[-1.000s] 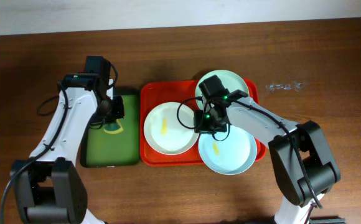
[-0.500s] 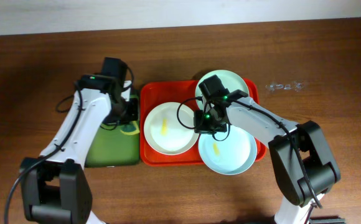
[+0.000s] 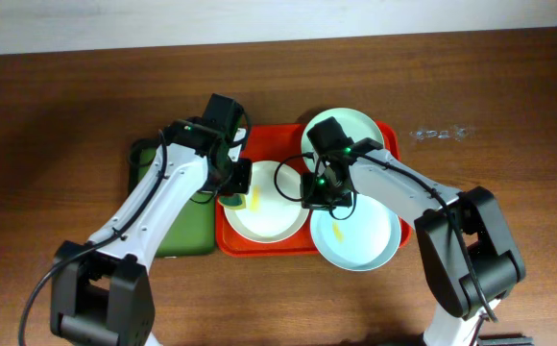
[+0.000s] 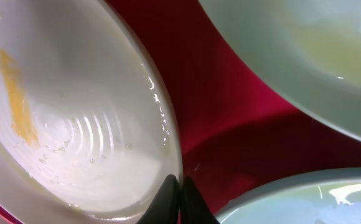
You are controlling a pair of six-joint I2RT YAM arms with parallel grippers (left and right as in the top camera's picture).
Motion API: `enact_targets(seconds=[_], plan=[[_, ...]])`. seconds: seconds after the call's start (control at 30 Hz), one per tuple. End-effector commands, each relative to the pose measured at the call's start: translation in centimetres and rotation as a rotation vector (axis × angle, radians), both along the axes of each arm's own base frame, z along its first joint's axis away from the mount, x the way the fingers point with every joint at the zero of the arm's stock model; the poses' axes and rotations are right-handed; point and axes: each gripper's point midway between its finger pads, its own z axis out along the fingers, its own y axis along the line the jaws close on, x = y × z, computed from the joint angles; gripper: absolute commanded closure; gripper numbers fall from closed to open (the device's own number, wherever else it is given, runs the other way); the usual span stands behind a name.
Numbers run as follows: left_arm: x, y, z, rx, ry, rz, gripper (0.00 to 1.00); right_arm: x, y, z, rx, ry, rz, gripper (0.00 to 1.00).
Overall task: Clean dirty plates on tray and stack at the side
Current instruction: 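Lift the sponge with the left gripper and carry it over the white plate, then scrub the white plate surface with the sponge in the left gripper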
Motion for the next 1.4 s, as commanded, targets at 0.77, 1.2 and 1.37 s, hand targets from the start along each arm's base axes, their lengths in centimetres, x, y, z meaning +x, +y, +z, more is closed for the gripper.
enact_targets(seconds=[0.77, 1.2, 1.37], plan=[[0.7, 0.0, 0.1, -0.001, -0.04, 0.016, 1.0, 1.0, 0.7, -0.1, 0.014, -0.038, -0.007, 0.96], [1.3, 0.1, -2.8, -0.007, -0.096, 0.02, 1.0, 1.1, 0.8, -0.1, 0.015, -0.041, -0.007, 0.96], [2.0, -0.2, -3.4, -0.025, -0.118, 0.056, 1.0, 1.1, 0.8, -0.1, 0.015, -0.041, -0.007, 0.96]])
